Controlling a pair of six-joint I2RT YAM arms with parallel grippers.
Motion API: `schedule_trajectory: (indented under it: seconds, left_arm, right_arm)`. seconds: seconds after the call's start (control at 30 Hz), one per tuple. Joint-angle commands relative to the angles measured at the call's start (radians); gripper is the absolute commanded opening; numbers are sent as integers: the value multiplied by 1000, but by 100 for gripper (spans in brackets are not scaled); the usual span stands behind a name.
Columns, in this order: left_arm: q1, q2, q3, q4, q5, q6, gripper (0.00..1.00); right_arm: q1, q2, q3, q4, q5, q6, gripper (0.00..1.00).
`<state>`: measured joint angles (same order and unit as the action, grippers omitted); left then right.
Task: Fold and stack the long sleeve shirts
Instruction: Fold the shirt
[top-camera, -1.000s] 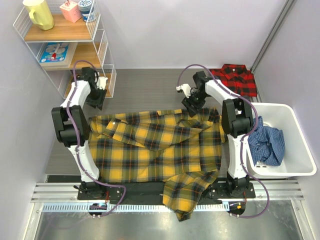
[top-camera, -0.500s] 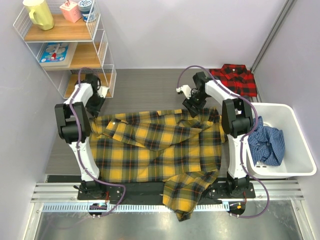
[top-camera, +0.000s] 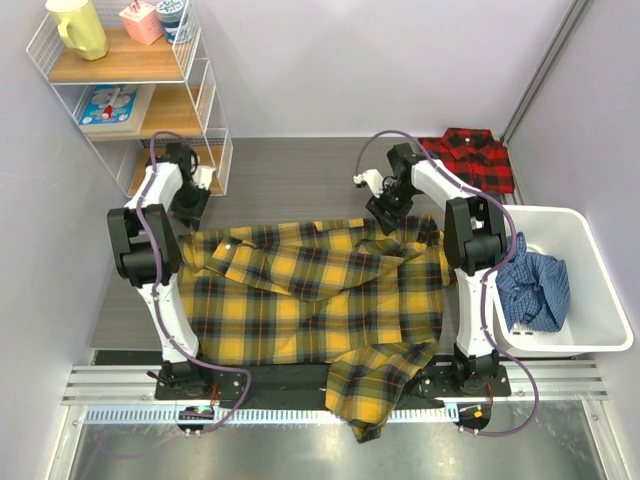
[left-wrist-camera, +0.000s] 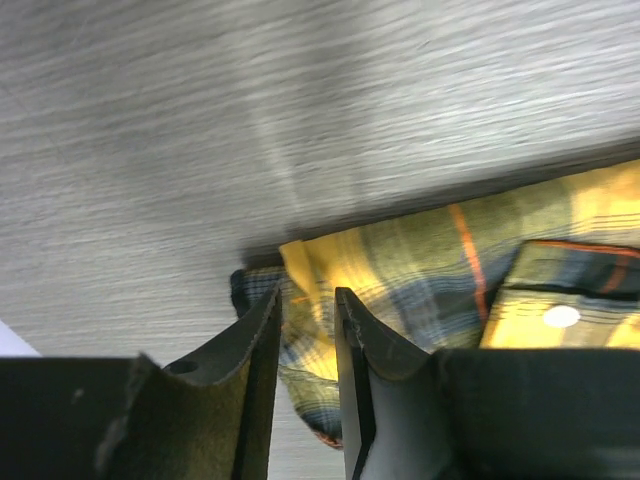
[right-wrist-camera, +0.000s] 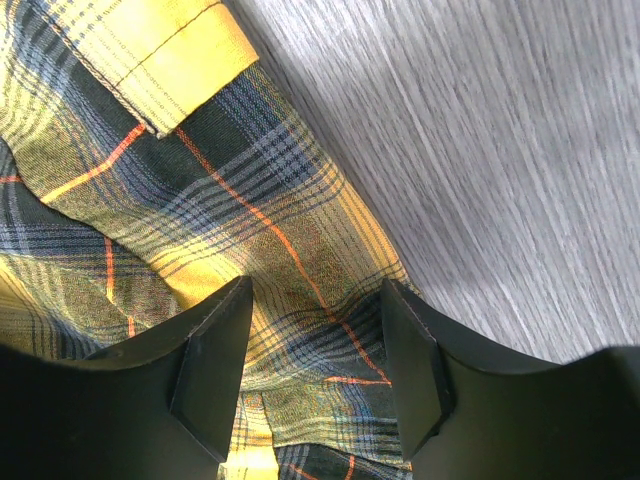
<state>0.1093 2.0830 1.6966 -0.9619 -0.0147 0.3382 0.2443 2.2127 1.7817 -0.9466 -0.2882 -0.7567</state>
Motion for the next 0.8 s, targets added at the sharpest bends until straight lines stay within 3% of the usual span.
schedule_trajectory:
  seconds: [0.0, 0.17, 0.37, 0.47, 0.57, 0.77]
  left_arm:
    - [-31, -24, 52, -11, 35, -31, 29]
    - [-33, 29, 37, -17, -19, -16, 31]
    - [-13, 31, -18, 2, -99, 24, 24]
    - [6, 31, -20, -5, -125, 39, 19]
    - [29, 20, -12, -12, -128, 44, 1]
    - [75, -76, 21, -67, -85, -7, 0]
  right_arm:
    - [-5, -13, -5, -23, -22, -9, 59]
    - [-4, -15, -11, -21, -17, -15, 59]
    - [-4, -11, -19, -21, -3, -24, 58]
    - [-5, -11, -33, -21, 6, -33, 57]
    - [-5, -8, -41, -20, 15, -38, 56]
    - [-7, 1, -50, -11, 40, -39, 54]
